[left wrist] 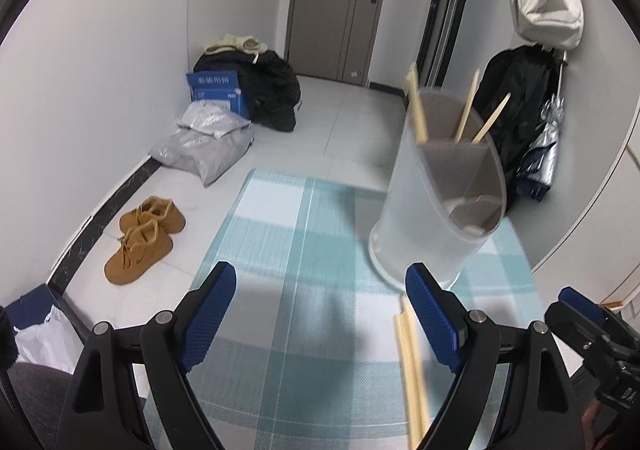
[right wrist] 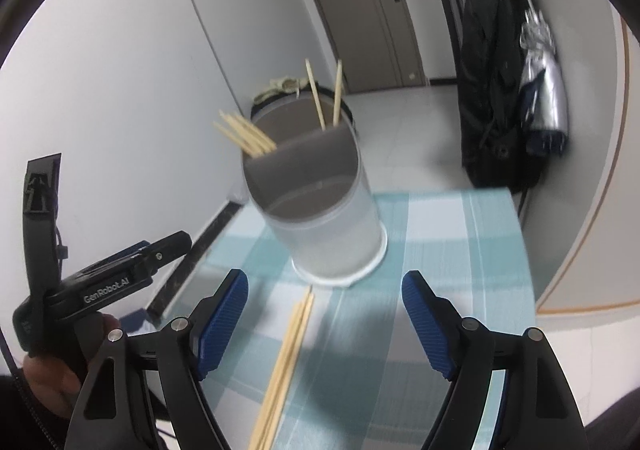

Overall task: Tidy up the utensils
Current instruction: 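Lower both open tools from the holder down to the chopstick pile, then close the right tool on a chopstick from the pile, then lower the open left tool to the pile while the right tool holds its chopstick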

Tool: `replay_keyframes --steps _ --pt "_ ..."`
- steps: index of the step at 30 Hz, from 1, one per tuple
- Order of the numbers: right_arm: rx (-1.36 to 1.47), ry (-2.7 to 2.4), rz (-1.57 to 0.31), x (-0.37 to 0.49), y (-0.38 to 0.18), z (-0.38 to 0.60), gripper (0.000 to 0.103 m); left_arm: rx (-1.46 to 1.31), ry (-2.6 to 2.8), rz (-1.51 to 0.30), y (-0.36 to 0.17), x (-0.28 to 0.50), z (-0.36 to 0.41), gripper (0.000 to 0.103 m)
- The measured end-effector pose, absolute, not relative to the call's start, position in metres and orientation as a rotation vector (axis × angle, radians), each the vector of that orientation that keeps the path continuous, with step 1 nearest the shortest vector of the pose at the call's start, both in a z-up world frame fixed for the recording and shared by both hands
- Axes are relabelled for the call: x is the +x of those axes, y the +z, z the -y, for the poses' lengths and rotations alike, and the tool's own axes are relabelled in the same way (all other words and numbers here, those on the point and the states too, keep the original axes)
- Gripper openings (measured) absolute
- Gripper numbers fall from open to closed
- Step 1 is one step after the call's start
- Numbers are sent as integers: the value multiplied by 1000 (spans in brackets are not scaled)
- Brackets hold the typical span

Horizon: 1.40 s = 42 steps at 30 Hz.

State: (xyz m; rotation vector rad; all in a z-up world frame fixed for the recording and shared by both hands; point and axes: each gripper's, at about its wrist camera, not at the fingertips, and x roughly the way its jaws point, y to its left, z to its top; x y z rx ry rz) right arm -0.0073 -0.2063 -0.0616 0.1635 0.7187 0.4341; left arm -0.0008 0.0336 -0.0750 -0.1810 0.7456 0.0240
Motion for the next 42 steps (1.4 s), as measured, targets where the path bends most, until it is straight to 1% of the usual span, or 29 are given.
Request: replay_keyframes --steps 5,10,15,17,19,23,24,26,27,28,29,30,31,32,35,37,42 --pt "145 437 -778 -9 -80 197 79 -201 12 -788 -87 1 -38 84" --pt "111 447 -858 -5 -98 182 79 -208 15 -792 -88 2 -41 83" --pt "61 449 -924 4 -113 165 76 -238 36 -801 -90 5 -49 84" --pt "37 435 -947 10 -120 158 70 -251 46 -781 -86 3 -53 84" --pt "31 430 -977 17 -127 154 61 -269 49 -780 -86 4 -57 84" --pt "58 436 -1025 29 -137 147 53 -310 54 -805 -90 7 -65 84" --pt "57 438 -1029 30 -138 145 49 -320 55 -811 -91 9 -67 83" --pt "46 449 -1041 33 -142 138 44 -334 57 -815 -92 10 -69 84" --pt "41 450 -1052 35 -145 134 35 -340 55 -817 -92 10 -70 84" --pt "41 455 -1063 36 -148 132 31 -345 55 -820 -92 11 -71 84" --pt "28 444 -1049 37 -147 130 29 -352 55 -825 -93 12 -71 84" --pt "15 438 -1052 37 -148 128 22 -356 55 -829 -94 13 -73 83" --pt "10 435 -1056 38 -148 126 12 -364 56 -837 -95 14 -74 84" --pt "12 441 -1064 38 -149 124 9 -373 55 -843 -96 15 -75 84" --pt "-3 437 -1058 38 -149 123 7 -390 53 -855 -98 16 -77 84" --pt "-11 441 -1051 36 -148 122 2 -396 55 -860 -99 16 -78 84" --pt "-11 441 -1060 32 -149 131 0 -421 47 -883 -102 17 -80 84"
